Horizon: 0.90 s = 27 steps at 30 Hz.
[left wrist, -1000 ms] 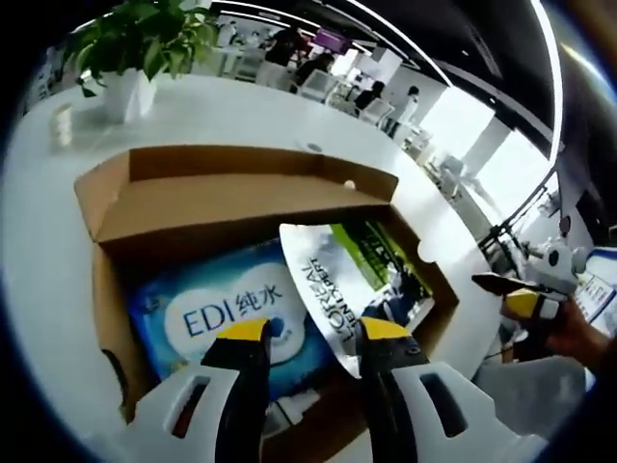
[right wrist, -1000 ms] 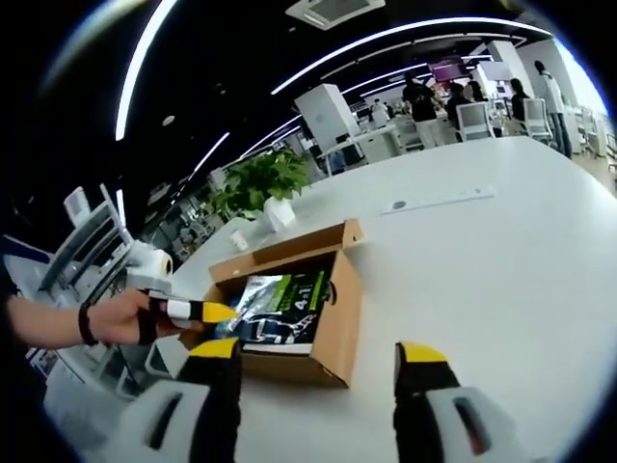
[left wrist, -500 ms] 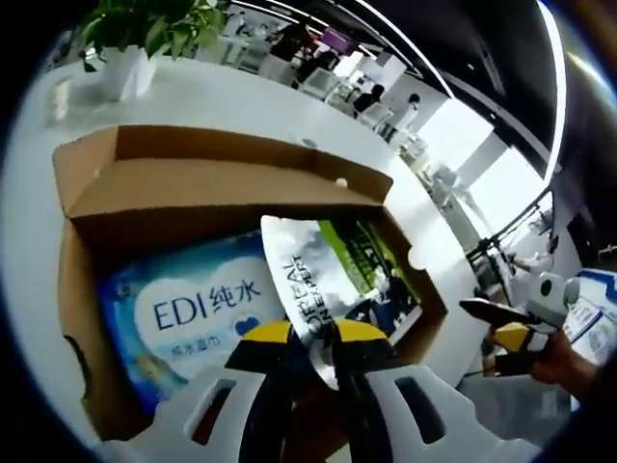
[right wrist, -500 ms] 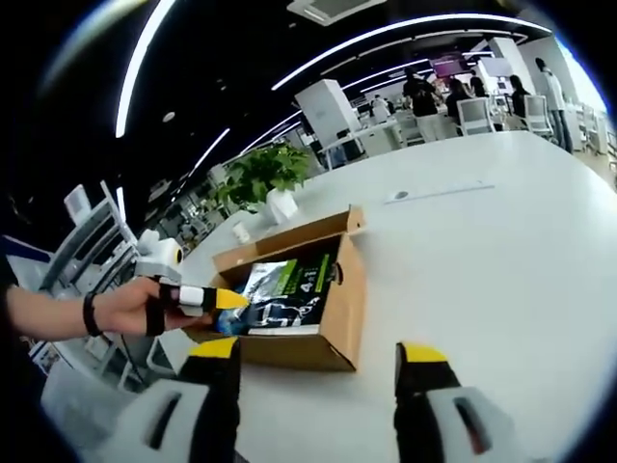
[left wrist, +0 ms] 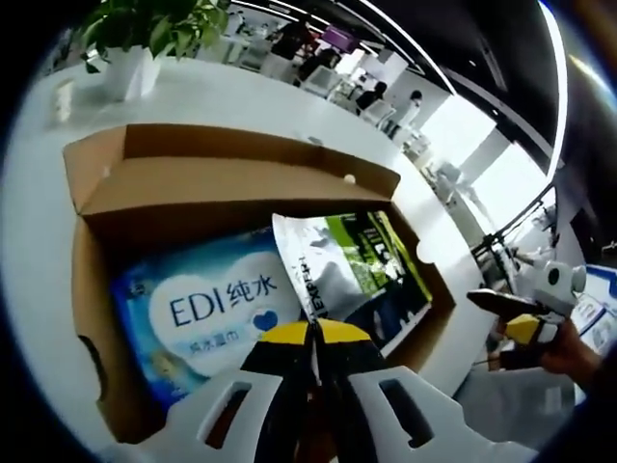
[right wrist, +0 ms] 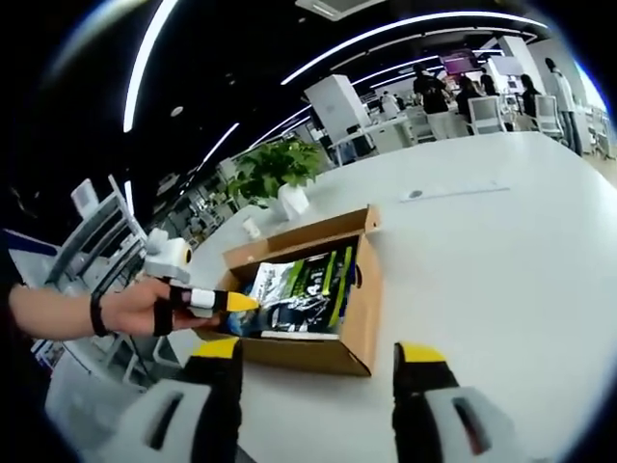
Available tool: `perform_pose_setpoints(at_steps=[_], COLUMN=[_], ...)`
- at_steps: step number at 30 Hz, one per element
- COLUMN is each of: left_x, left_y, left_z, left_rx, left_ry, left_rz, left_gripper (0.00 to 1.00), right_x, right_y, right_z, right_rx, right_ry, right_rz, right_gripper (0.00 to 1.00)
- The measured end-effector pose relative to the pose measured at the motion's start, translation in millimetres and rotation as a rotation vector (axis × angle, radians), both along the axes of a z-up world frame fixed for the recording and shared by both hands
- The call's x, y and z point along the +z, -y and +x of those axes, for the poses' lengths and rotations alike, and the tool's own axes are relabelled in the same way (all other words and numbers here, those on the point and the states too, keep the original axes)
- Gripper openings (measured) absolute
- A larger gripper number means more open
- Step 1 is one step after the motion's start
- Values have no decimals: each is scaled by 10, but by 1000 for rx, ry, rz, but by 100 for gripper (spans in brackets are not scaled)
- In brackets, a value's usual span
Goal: Operate the shoe box by opening the lid, removing the specified soft item, and placing it in the target area until the item is outside and the box remains undamaged.
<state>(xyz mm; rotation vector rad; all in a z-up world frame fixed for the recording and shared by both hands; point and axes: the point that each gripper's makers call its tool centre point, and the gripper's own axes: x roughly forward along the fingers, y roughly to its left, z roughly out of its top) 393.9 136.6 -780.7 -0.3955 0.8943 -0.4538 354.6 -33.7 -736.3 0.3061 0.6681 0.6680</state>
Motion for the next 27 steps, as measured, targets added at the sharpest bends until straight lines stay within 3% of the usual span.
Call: perform_pose_setpoints(at_steps=[13,19,27], left_x=[-43,-50,-51], left_y=[-174,-181,-191], left_z=[-29,-36,-34], left_rx=[21,26,18], left_ry=[-3,-5,-2], left_rz=[29,19,17], left_gripper=[0,0,0], right_x=[32,46,-54], right_y=[-262,-431,-617], right_z=[121,211,320], right_rx=[47,72,77], right_ry=[7,0,-34], right_rz=[-3,6,8], right_gripper=[61,55,53])
